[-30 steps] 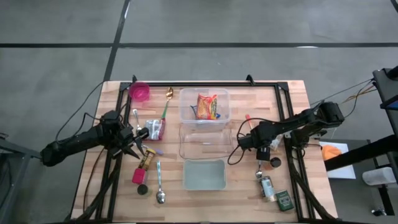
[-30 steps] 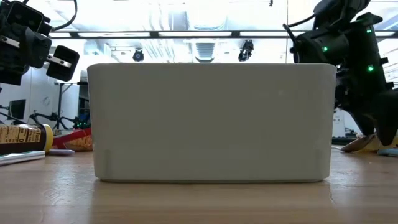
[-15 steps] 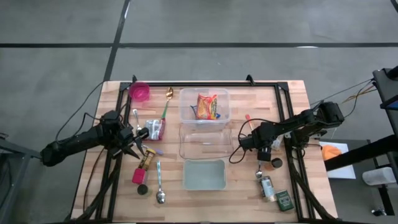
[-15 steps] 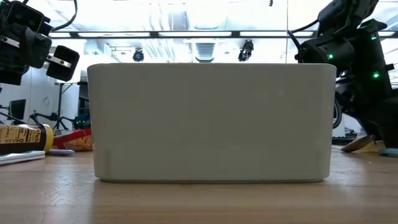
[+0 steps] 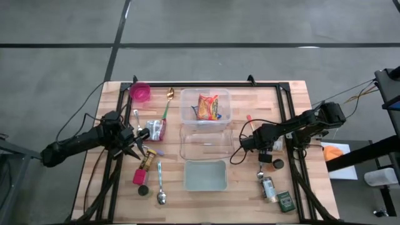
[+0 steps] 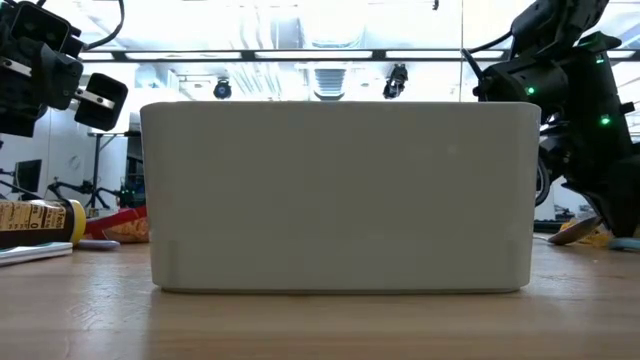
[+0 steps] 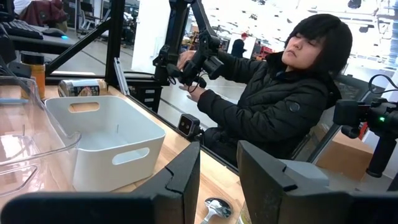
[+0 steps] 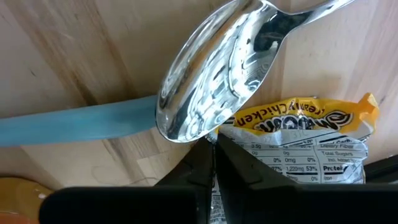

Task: Pick & Place Food Item
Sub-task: Put the yellow noodle pack into the white bin

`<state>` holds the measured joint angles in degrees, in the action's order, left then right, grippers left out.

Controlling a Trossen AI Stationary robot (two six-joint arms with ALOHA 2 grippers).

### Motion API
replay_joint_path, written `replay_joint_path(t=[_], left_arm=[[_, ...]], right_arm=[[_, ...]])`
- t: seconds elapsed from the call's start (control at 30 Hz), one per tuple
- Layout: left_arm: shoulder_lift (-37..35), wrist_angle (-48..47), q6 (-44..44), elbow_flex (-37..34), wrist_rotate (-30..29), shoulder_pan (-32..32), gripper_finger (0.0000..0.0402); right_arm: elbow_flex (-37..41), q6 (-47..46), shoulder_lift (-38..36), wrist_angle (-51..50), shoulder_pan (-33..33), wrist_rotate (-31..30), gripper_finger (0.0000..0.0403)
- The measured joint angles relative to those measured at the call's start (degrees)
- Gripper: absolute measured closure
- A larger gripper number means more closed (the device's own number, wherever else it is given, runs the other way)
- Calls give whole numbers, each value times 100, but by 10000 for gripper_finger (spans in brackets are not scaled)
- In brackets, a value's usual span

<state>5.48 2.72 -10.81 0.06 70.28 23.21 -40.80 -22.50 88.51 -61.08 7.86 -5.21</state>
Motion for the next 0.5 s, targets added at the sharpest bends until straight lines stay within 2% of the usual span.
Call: replay_joint_path(t=[0.5], left_arm=[[0, -1, 0, 0, 0, 0, 291]], right_arm=[[-285, -396, -140, -458, 0, -98, 390]])
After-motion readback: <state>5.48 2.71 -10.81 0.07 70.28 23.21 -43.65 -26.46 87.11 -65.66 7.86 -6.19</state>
